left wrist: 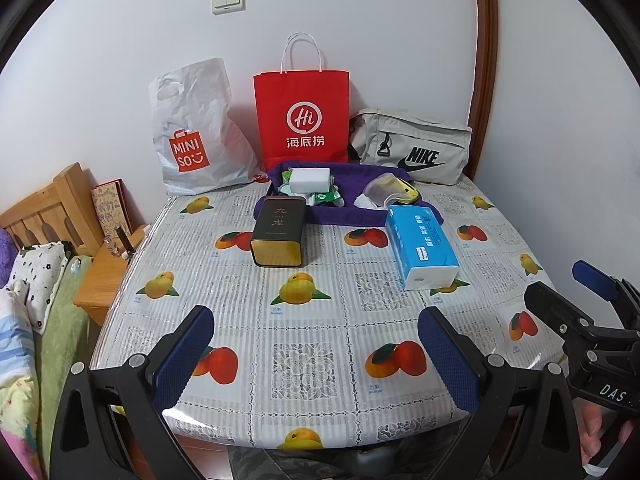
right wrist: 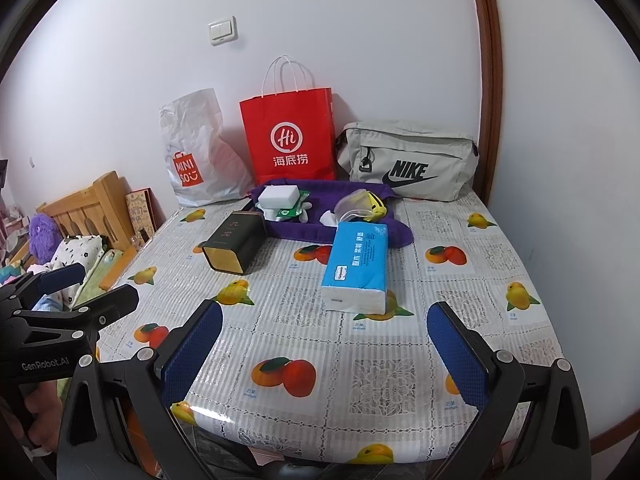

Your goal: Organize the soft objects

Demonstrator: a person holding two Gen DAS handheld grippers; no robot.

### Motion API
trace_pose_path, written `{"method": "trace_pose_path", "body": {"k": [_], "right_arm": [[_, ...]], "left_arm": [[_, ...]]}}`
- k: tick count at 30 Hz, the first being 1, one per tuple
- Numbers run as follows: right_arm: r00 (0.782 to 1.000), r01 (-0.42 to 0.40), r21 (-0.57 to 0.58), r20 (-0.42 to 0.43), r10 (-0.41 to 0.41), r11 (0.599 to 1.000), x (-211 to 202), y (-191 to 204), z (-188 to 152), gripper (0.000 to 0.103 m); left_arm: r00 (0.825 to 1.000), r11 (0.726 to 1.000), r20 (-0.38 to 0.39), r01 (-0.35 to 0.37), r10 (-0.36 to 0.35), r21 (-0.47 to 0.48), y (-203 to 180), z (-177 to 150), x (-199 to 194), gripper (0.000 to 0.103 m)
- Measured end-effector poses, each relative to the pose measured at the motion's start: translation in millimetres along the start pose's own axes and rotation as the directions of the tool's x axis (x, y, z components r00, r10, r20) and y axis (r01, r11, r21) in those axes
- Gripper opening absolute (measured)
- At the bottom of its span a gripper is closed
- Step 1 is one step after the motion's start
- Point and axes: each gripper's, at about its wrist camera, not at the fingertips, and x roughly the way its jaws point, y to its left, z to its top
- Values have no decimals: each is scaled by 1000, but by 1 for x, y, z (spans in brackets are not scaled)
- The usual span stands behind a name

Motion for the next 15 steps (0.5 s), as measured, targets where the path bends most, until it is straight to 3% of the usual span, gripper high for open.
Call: {"method": "trace_pose_path", "body": {"k": [15], "right_arm": [[1000,-5,-12,-5,5,1000,2,3,-3,101]], "left_arm": [[1000,1000,-14,2,-2,8,-1,-1,7,103]]}}
